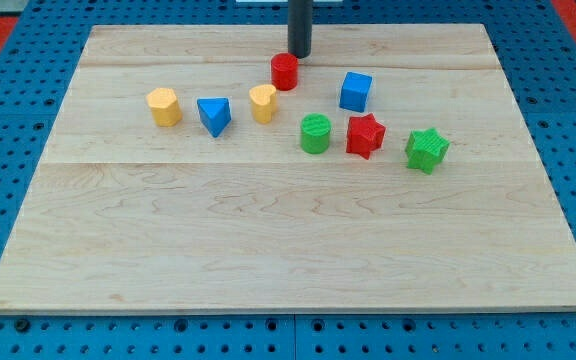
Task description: Move the yellow hexagon along with blue triangle and yellow heart right a bit
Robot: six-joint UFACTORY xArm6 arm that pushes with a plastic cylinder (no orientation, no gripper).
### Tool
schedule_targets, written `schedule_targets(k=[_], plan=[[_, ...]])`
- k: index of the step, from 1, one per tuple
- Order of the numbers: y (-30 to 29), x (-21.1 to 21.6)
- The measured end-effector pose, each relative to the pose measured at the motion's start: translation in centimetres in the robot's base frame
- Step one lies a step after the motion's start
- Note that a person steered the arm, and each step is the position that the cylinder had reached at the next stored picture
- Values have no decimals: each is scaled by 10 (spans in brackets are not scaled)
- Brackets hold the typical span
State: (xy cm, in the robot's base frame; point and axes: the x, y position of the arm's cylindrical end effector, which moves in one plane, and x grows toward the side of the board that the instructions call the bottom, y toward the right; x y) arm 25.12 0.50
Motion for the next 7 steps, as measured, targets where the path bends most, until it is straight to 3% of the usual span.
schedule_targets(k=[2,5,7], plan=[[-14,43],[-137,46],[-188,88]])
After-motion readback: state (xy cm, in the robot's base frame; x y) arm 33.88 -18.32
